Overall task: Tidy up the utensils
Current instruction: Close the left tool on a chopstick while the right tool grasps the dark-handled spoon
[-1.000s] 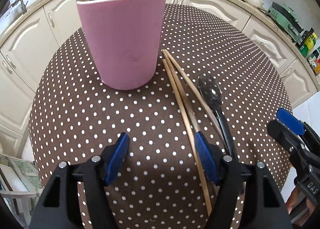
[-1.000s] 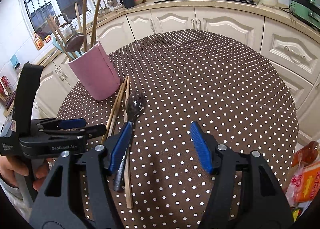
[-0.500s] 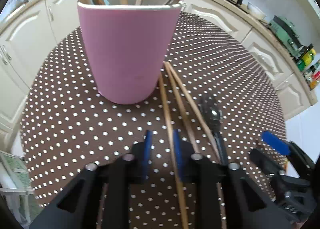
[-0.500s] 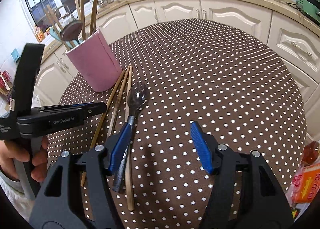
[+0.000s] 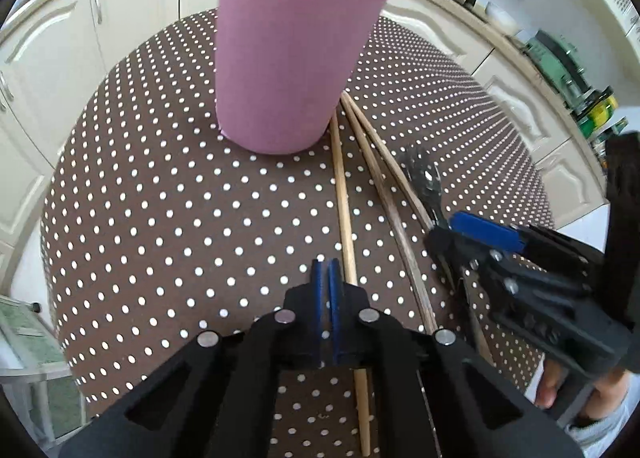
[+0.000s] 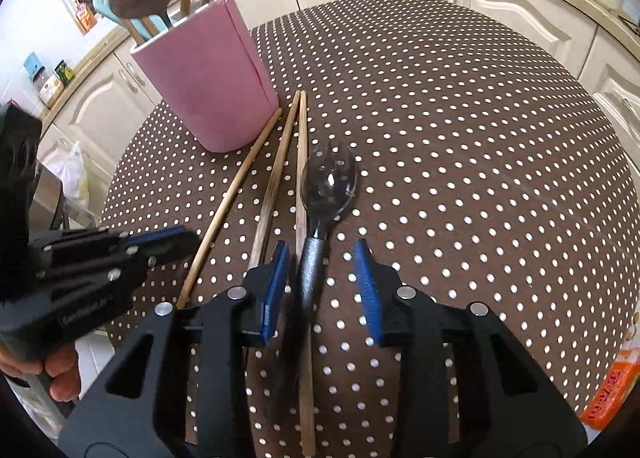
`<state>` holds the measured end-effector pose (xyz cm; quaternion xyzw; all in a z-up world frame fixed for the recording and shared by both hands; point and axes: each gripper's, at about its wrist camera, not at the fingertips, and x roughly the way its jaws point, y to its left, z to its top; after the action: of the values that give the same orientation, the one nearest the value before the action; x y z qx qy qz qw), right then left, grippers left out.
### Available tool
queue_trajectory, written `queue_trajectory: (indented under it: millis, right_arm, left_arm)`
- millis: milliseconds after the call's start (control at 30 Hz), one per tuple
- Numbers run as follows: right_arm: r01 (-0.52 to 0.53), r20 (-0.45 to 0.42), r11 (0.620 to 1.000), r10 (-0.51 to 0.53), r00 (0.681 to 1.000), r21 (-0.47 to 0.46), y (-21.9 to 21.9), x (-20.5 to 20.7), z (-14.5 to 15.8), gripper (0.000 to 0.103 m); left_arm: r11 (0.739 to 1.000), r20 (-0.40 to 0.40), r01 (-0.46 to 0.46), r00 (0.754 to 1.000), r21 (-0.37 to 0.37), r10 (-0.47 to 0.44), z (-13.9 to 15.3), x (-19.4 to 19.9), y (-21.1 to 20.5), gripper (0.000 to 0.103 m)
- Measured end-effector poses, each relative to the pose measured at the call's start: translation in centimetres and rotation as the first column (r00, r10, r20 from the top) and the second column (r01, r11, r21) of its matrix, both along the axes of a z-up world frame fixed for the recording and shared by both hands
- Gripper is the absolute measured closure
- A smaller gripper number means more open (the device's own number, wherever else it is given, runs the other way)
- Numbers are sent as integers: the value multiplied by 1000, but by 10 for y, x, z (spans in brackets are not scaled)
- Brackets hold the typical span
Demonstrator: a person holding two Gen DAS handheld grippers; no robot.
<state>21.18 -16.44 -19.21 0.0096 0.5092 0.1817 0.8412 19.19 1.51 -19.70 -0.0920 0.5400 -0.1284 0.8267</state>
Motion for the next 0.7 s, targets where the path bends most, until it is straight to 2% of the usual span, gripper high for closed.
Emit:
queue_trajectory:
  millis: [100, 267, 567, 700]
  right_arm:
    - [-6, -13, 1000, 6, 1000, 2, 2, 1, 1, 87]
    - [4, -19, 1000, -4, 1000, 13, -1, 3, 3, 89]
    - [46, -19, 999, -46, 999, 22, -37, 5, 9, 91]
    - [56, -30, 998, -56, 998, 9, -50, 10, 8, 91]
  left_arm:
    - [999, -6, 4, 1000, -51, -4, 3, -3, 6, 101]
    - [996, 11, 9, 1000, -90, -8, 12, -4, 11, 100]
    - [999, -41, 4, 999, -36, -5, 9, 41, -18, 99]
    - [1000, -64, 11, 998, 3, -11, 6, 55, -28, 95]
